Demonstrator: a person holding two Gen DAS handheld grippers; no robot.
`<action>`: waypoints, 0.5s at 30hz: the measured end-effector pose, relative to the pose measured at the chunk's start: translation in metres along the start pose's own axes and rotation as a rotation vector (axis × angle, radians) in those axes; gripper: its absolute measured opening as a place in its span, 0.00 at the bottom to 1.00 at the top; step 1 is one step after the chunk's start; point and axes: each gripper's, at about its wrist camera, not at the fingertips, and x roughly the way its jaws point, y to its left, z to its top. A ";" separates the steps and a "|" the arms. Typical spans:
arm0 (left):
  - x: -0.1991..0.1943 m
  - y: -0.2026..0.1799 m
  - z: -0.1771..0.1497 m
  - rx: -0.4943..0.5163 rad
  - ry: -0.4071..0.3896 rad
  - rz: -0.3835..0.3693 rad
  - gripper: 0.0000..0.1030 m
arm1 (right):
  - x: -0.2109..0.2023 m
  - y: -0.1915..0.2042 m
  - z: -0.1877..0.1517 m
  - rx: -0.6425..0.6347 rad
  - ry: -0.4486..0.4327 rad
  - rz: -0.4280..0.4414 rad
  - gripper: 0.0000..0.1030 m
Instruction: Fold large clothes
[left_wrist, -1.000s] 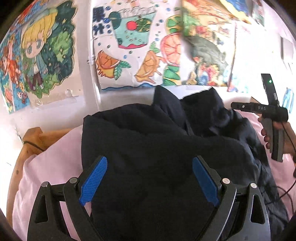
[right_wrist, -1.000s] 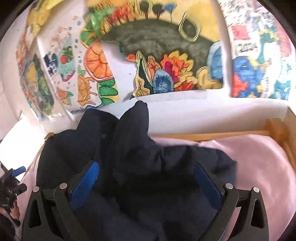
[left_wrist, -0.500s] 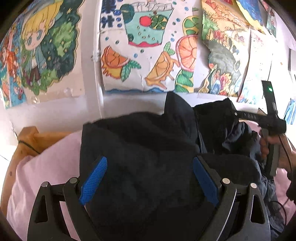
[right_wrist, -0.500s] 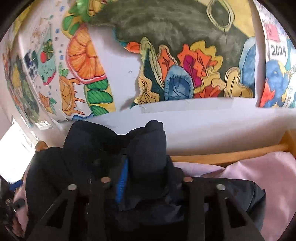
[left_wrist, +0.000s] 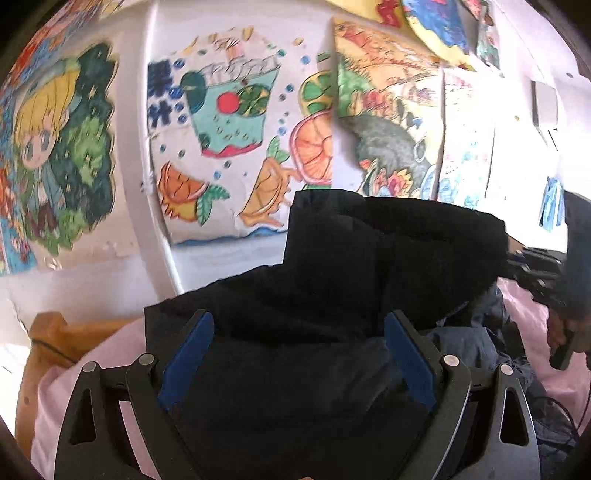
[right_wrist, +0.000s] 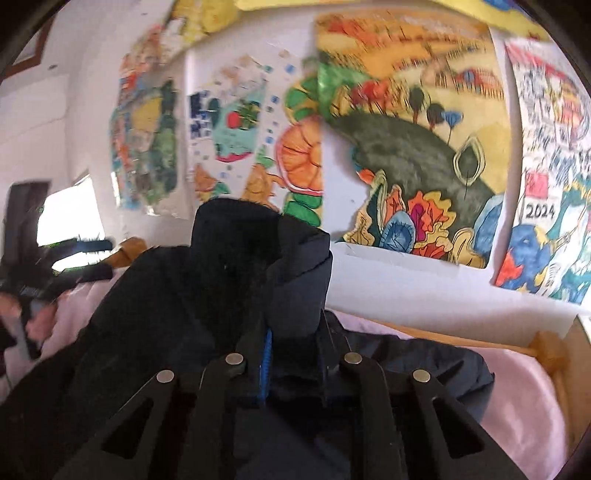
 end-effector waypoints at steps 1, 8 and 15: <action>-0.001 -0.001 0.001 0.006 -0.007 -0.004 0.88 | -0.008 0.004 -0.003 -0.012 -0.006 0.005 0.18; -0.016 -0.021 0.017 0.097 -0.062 -0.017 0.88 | -0.050 0.028 -0.019 -0.077 -0.035 0.023 0.17; -0.018 -0.015 0.044 -0.023 -0.064 -0.113 0.88 | -0.073 0.042 -0.027 -0.141 -0.047 0.006 0.17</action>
